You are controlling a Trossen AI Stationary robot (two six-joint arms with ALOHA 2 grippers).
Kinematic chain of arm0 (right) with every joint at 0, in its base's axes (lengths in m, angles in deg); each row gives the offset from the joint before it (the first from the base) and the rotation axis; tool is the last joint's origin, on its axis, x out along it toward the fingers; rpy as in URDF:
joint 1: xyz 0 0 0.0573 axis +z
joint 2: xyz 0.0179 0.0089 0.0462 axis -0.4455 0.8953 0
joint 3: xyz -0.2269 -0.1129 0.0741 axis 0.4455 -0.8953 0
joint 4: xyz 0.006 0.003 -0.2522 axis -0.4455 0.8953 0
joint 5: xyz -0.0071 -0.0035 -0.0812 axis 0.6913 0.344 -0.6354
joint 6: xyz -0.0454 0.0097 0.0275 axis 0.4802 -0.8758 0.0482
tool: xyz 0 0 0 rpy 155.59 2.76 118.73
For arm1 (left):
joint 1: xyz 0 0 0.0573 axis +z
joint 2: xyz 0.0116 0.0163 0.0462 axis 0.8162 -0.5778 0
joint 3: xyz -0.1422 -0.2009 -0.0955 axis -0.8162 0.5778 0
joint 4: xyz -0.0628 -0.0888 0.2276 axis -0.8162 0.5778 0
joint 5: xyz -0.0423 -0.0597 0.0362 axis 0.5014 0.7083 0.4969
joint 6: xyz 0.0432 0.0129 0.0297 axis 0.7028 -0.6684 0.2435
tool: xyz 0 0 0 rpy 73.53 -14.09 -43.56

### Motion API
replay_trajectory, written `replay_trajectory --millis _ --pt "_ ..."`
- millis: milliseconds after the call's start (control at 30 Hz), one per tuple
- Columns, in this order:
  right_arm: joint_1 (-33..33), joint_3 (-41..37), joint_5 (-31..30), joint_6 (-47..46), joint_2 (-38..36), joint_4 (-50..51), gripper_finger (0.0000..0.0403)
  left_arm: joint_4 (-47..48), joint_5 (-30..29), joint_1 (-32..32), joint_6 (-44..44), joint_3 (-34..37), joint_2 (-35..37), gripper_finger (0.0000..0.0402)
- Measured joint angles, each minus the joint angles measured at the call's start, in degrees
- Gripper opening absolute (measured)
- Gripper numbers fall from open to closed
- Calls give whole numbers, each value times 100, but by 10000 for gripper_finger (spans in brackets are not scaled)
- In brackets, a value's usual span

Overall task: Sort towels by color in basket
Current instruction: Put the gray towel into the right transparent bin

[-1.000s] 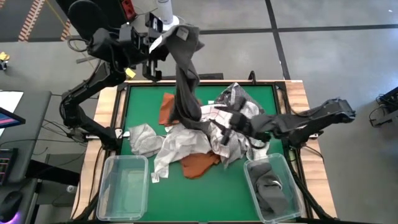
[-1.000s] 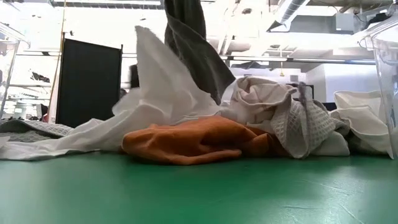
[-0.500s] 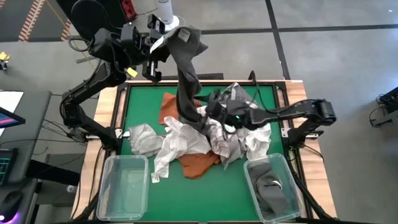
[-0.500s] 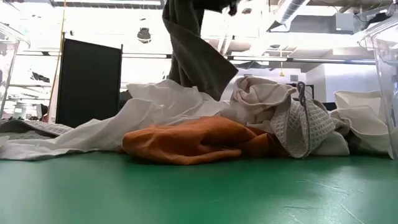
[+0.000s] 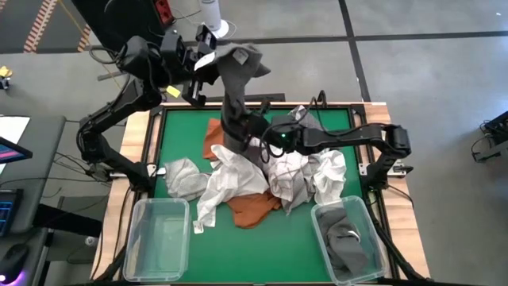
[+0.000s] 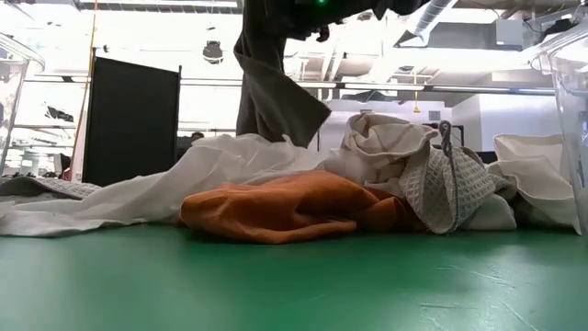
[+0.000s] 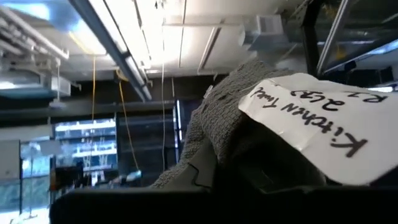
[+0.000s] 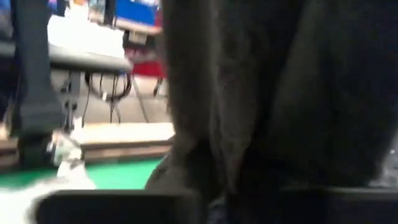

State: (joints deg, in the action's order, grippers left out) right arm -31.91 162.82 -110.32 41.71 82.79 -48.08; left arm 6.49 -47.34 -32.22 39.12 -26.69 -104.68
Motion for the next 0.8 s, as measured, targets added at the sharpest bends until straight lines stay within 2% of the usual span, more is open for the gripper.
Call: replay_trajectory --millis 33,100,200,333,567,700,800 --pt "18 0 1 49 -62 228 43 149 -12 4 40 2 20 21" --pt "80 0 -3 92 -207 625 22 421 -196 4 220 4 65 33" --pt "222 -2 -151 -17 -537 1212 26 881 -542 4 692 4 158 64" --pt "513 0 -622 -29 -1045 2112 22 1537 -865 10 1220 4 266 128" --pt "1163 -2 -1875 -103 -1917 3220 22 2446 -1408 9 1959 0 520 232" --pt "1531 -2 -2463 -80 -2302 3480 22 3231 -1615 11 2225 0 573 257" --pt "1716 -2 -2580 -7 -2597 3452 22 3800 -1621 11 2401 2 563 260"
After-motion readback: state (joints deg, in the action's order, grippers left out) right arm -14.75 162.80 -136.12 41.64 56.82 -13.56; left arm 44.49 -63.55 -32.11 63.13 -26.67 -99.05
